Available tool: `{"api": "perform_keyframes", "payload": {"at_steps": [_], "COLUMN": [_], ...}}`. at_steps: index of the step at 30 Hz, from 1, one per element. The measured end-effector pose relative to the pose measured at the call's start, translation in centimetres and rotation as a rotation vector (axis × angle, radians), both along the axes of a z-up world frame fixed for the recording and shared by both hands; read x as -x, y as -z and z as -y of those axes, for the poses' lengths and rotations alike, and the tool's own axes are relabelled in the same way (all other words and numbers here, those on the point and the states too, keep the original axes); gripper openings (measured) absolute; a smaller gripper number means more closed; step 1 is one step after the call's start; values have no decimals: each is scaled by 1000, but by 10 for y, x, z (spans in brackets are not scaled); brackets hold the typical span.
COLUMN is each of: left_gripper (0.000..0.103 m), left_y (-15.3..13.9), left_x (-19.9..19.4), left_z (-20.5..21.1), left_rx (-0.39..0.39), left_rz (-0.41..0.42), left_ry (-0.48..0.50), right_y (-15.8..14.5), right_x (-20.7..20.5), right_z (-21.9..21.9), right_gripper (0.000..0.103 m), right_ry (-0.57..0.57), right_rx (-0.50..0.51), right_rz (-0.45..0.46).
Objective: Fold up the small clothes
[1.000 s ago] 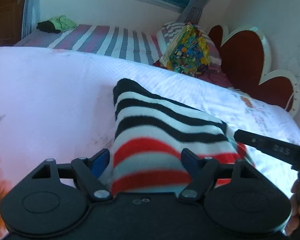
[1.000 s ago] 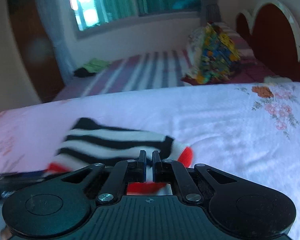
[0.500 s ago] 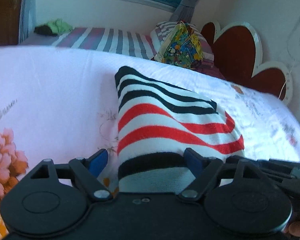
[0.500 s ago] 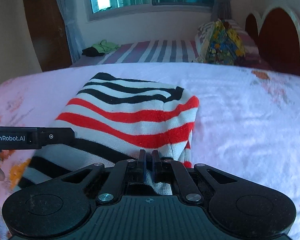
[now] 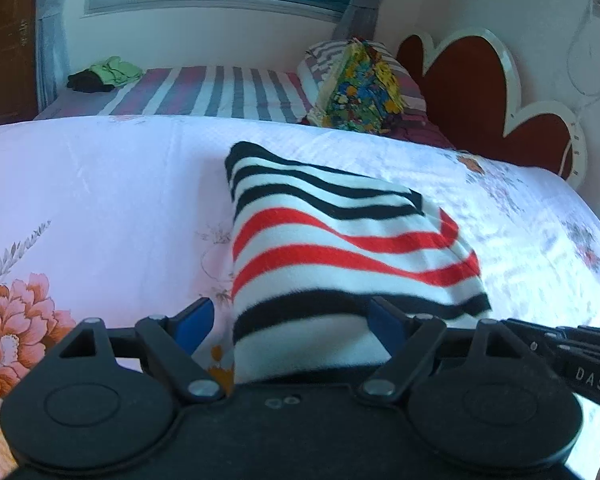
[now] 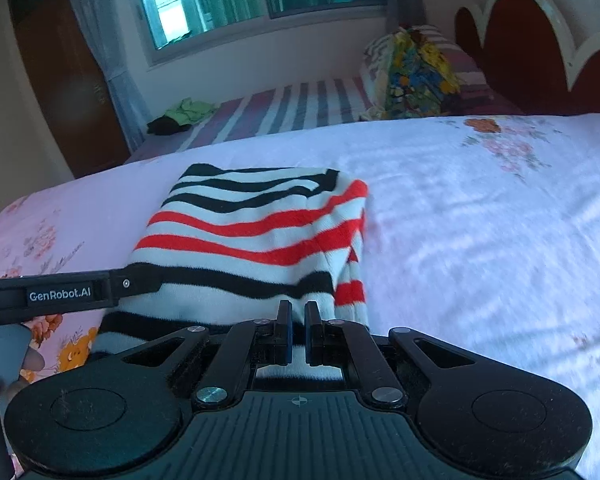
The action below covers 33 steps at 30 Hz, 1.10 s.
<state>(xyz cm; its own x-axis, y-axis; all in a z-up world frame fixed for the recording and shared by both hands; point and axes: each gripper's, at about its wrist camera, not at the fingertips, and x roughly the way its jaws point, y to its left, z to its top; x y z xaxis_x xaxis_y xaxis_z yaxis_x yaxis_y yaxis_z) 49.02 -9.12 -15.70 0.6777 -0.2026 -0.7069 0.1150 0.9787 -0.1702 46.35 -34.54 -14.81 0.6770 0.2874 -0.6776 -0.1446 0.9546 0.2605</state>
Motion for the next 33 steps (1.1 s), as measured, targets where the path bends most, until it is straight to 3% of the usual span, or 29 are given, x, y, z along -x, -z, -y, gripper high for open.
{"api": "perform_keyframes", "payload": {"at_steps": [6, 11, 17, 23, 33], "left_gripper": [82, 82, 85, 86, 88], "left_y": [0, 18, 32, 37, 40], "left_x": [25, 37, 38, 38, 39], "left_z": [-2, -4, -12, -9, -7], "left_rx": [21, 0, 50, 27, 10], "left_rz": [1, -45, -83, -78, -63], "left_ry": [37, 56, 35, 50, 54], "right_y": [-2, 6, 3, 12, 6], "right_x": [21, 30, 39, 29, 2], "right_z": [-4, -7, -5, 11, 16], "right_gripper": [3, 3, 3, 3, 3], "right_ry": [12, 37, 44, 81, 99], "right_rx": [5, 9, 63, 5, -56], "right_rz": [-2, -13, 7, -63, -50]}}
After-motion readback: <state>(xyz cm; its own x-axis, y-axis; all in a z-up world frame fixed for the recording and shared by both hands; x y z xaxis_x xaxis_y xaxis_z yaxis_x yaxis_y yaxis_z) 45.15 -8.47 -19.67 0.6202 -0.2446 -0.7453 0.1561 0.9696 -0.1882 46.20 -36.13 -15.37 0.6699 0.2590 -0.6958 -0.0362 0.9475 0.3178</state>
